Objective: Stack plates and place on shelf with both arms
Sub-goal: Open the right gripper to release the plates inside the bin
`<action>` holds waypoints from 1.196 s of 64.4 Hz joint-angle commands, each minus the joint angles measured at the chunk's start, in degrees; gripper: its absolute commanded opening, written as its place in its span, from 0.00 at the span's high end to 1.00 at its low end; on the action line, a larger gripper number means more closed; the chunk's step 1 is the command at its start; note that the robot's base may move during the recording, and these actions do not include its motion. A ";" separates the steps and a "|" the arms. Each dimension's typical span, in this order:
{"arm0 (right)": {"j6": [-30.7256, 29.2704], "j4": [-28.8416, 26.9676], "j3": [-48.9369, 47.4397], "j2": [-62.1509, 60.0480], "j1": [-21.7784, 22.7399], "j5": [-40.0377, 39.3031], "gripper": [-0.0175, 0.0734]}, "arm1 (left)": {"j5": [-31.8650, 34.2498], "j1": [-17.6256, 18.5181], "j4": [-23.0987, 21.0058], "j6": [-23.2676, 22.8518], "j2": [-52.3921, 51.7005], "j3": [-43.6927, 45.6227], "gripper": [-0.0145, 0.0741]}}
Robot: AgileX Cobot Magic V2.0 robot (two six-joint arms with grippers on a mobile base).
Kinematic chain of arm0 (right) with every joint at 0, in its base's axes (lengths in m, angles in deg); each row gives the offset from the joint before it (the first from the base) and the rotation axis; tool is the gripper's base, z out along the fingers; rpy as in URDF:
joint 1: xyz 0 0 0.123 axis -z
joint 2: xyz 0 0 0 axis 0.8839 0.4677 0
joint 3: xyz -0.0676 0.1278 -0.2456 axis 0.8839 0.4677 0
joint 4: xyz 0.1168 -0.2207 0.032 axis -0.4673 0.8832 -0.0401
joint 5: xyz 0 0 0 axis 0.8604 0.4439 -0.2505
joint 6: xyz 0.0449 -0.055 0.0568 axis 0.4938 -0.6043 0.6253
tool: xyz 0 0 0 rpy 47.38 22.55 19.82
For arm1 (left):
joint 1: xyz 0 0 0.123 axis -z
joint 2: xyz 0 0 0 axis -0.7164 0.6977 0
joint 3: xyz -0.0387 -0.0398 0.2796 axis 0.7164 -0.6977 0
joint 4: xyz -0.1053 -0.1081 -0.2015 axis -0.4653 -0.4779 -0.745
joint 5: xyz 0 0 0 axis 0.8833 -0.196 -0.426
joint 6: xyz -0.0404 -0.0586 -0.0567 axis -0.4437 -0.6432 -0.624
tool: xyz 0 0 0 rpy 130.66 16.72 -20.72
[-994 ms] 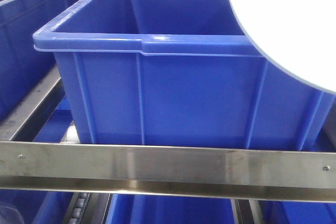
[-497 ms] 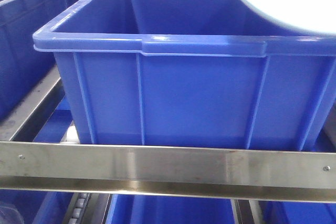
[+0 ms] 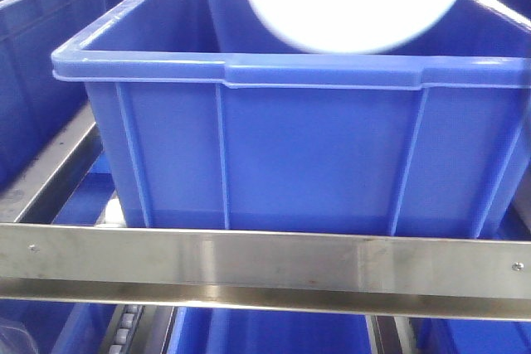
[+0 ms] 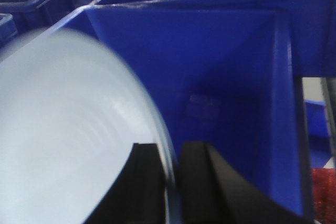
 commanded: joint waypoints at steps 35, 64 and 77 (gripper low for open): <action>-3.69 0.10 -4.41 -7.55 0.14 1.63 0.62 | 4.94 -0.16 -0.54 -0.25 0.44 1.62 0.74; -7.42 0.06 18.30 -28.82 0.16 5.69 0.75 | 4.94 -0.16 -0.54 -0.25 0.44 1.62 0.74; -7.42 0.06 25.29 -41.35 0.16 6.77 0.75 | 4.94 -0.16 -0.54 -0.25 0.44 1.62 0.74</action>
